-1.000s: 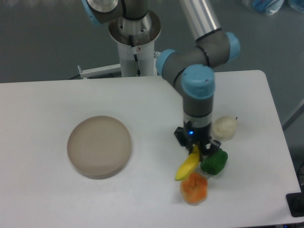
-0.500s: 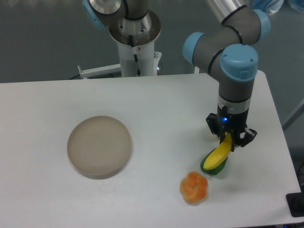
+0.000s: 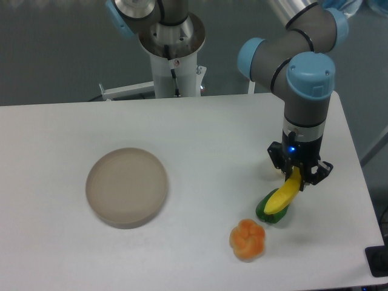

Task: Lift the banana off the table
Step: 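Lift the banana and carry it toward the green pepper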

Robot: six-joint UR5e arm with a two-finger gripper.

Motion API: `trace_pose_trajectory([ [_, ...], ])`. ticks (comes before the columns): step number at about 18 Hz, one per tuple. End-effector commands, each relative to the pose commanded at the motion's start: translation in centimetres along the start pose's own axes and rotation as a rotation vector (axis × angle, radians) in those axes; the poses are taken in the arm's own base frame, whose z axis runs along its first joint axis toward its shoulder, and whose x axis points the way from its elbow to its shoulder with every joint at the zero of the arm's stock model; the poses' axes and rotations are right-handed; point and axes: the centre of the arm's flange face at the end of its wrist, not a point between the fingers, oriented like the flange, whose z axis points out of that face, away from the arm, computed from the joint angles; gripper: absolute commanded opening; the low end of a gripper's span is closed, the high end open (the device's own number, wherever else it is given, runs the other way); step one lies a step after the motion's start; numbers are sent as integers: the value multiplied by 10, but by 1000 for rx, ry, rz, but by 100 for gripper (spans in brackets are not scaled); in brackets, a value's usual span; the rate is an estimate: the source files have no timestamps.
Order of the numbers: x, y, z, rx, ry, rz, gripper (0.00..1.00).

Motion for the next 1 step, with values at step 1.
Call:
trace_pose_trajectory([
  [1,0,0,0,0,0,0,19],
])
